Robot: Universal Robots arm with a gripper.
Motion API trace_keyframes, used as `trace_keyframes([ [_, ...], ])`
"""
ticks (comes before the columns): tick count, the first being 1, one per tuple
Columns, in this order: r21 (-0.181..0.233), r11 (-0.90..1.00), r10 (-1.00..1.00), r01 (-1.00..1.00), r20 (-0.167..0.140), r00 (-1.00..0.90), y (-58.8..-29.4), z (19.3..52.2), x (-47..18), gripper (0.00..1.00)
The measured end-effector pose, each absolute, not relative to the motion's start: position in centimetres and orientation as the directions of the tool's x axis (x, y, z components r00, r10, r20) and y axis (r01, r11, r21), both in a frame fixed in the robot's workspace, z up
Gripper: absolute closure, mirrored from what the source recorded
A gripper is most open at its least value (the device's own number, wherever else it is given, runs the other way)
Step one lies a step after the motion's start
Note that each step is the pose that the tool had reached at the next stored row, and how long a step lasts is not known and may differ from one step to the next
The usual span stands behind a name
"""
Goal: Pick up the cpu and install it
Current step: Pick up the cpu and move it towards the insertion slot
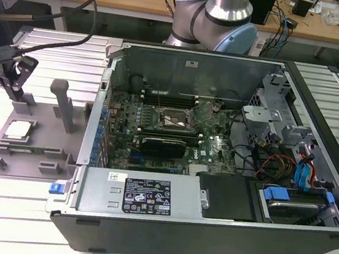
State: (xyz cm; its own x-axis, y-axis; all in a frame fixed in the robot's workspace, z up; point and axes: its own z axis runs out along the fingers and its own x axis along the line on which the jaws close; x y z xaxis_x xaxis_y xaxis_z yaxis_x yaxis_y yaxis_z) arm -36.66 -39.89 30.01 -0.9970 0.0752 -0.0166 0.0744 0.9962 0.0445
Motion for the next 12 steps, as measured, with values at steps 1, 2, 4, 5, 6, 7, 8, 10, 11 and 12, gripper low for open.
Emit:
trace_keyframes([
  [1, 0.045, 0.996, 0.075, 0.075, -0.017, -0.997, -39.9, 29.9, -36.7, 0.89],
  [2, 0.045, 0.996, 0.075, 0.075, -0.017, -0.997, -39.9, 29.9, -36.8, 0.89],
  [4, 0.045, 0.996, 0.075, 0.075, -0.017, -0.997, -39.9, 29.7, -36.9, 0.89],
  [5, 0.045, 0.996, 0.075, 0.074, -0.017, -0.997, -39.9, 29.5, -37.0, 0.89],
  [6, 0.045, 0.996, 0.075, 0.074, -0.017, -0.997, -39.9, 29.4, -37.1, 0.89],
  [7, 0.045, 0.996, 0.075, 0.074, -0.017, -0.997, -39.9, 29.2, -37.3, 0.89],
  [8, 0.045, 0.996, 0.075, 0.074, -0.017, -0.997, -39.9, 29.1, -37.4, 0.89],
  [10, 0.045, 0.996, 0.075, 0.074, -0.017, -0.997, -39.9, 28.8, -37.6, 0.89],
  [11, 0.045, 0.996, 0.075, 0.074, -0.017, -0.997, -39.9, 28.8, -37.7, 0.89],
  [12, 0.045, 0.996, 0.075, 0.074, -0.017, -0.997, -39.9, 28.6, -37.8, 0.89],
])
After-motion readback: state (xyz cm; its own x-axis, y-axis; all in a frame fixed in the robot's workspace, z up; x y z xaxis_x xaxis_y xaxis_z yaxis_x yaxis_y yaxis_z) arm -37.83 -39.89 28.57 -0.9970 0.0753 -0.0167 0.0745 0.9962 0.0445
